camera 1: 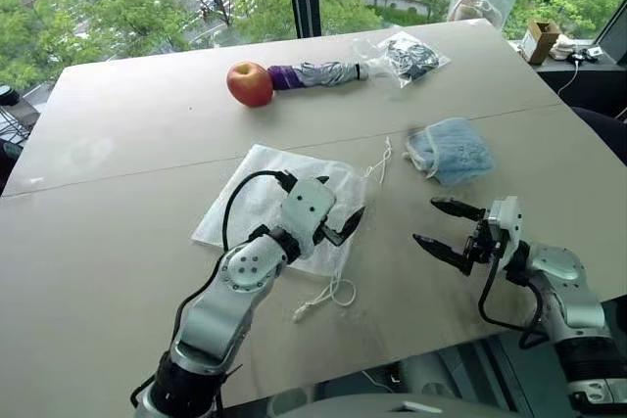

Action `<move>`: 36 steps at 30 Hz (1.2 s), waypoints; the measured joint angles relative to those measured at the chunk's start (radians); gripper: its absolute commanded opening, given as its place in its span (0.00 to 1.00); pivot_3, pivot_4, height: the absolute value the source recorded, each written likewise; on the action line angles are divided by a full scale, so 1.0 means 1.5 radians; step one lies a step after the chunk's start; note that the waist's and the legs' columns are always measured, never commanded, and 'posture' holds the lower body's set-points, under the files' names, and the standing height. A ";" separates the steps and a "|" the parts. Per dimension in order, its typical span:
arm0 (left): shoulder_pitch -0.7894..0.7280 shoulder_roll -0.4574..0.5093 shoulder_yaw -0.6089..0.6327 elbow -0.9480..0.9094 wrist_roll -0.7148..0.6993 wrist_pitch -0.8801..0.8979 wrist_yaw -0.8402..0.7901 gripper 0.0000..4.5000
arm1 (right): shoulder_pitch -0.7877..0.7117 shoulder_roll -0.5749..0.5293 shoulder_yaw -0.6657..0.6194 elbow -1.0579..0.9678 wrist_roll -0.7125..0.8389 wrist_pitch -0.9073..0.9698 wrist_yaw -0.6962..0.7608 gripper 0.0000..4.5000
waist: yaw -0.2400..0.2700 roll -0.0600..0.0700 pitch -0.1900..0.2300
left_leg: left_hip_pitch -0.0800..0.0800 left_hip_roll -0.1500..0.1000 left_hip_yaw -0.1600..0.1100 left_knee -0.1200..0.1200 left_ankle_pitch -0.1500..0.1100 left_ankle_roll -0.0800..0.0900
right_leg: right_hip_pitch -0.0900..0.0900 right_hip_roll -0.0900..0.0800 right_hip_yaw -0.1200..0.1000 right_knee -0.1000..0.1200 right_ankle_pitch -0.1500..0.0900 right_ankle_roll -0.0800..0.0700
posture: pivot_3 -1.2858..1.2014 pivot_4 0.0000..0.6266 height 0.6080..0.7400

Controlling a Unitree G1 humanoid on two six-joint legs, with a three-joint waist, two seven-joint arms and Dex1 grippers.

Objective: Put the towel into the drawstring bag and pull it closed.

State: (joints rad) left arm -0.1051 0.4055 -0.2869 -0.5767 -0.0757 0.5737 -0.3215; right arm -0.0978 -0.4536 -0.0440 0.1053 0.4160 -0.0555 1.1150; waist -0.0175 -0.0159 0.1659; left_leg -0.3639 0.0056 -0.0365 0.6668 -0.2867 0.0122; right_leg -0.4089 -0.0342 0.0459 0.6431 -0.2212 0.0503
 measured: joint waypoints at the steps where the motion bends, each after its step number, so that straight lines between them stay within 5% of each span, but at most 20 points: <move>1: -0.001 0.001 -0.005 0.000 0.007 0.005 0.000 0.99 | 0.000 0.000 0.001 0.000 -0.002 -0.001 0.000 1.00 | 0.001 0.000 0.000 | 0.000 0.000 0.000 0.000 0.000 0.000 | 0.000 0.000 0.000 0.000 0.000 0.000 | 0.52 0.24 1.00; 7: -0.031 -0.055 -0.069 -0.001 0.116 0.089 0.076 0.99 | -0.001 -0.006 -0.001 0.007 -0.008 -0.013 -0.004 1.00 | 0.005 0.000 0.000 | -0.001 -0.001 0.000 0.002 0.000 0.000 | 0.001 -0.001 0.000 0.000 0.000 0.000 | 0.52 0.24 1.00; 18: -0.029 -0.014 -0.137 -0.076 0.252 0.232 0.093 0.99 | -0.002 -0.015 -0.009 0.047 -0.007 -0.025 0.007 1.00 | 0.002 0.000 0.000 | 0.000 0.000 0.000 0.001 0.000 0.000 | 0.001 0.000 0.000 0.000 0.000 0.000 | 0.52 0.24 1.00; 23: -0.004 -0.020 -0.128 -0.089 0.261 0.234 0.093 0.99 | -0.010 -0.021 -0.009 0.047 -0.006 -0.025 0.015 1.00 | 0.003 0.000 0.000 | 0.000 0.000 0.000 0.001 0.000 0.000 | 0.001 -0.001 0.001 0.000 0.000 0.000 | 0.52 0.24 1.00; 36: 0.132 0.084 -0.068 -0.121 0.330 0.135 0.088 0.99 | -0.024 -0.037 -0.009 0.066 -0.006 -0.023 0.039 1.00 | 0.004 0.000 0.000 | 0.000 0.001 0.000 0.001 0.000 0.000 | 0.001 -0.002 0.001 0.000 0.000 -0.001 | 0.52 0.24 1.00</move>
State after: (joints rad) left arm 0.0922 0.5312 -0.3893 -0.7575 0.4199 0.7756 -0.1899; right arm -0.1331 -0.5088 -0.0573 0.2035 0.4075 -0.0894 1.1732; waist -0.0118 -0.0158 0.1662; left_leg -0.3634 0.0067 -0.0363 0.6684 -0.2867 0.0124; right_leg -0.4077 -0.0376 0.0475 0.6426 -0.2219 0.0491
